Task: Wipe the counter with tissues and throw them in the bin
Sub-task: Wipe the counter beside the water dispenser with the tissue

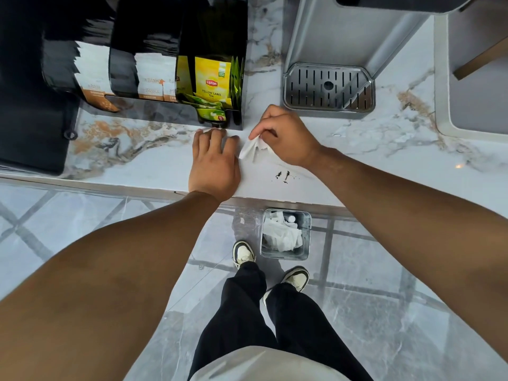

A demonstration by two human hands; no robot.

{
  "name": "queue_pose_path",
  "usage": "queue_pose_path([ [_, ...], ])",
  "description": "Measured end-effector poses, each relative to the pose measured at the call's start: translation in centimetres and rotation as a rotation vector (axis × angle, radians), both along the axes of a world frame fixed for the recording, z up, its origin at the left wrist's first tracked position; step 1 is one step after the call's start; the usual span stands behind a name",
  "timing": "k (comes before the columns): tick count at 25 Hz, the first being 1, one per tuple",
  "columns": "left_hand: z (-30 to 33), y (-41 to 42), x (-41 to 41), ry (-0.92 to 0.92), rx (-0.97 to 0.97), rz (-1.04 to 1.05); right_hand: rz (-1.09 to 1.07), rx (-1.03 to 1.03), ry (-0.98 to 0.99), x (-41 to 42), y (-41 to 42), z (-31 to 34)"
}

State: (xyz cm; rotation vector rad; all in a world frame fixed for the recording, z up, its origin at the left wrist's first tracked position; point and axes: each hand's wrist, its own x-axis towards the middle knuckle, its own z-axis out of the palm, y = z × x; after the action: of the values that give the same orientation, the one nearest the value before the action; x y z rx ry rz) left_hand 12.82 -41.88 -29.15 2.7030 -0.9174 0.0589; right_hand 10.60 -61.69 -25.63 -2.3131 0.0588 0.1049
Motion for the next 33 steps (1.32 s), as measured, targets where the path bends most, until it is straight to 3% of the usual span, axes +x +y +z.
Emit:
queue_pose_path([
  [15, 0.3, 0.1, -0.2, -0.006, 0.085, 0.001, 0.213, 0.011, 0.156, -7.2, -0.5, 0.3],
  [18, 0.5, -0.1, -0.2, 0.004, 0.088, 0.008, 0.14, 0.072, 0.191, -8.1, -0.7, 0.7],
  [20, 0.4, 0.1, -0.1, 0.011, 0.095, 0.007, -0.032, 0.097, 0.149, -7.7, -1.3, 0.9],
  [24, 0.4, 0.0, -0.1, -0.003, 0.083, 0.004, -0.277, 0.009, 0.025, -5.2, -3.3, 0.5],
  [33, 0.1, 0.0, -0.2, -0.014, 0.083, 0.009, -0.154, -0.012, -0.008, -5.1, -1.2, -1.0],
])
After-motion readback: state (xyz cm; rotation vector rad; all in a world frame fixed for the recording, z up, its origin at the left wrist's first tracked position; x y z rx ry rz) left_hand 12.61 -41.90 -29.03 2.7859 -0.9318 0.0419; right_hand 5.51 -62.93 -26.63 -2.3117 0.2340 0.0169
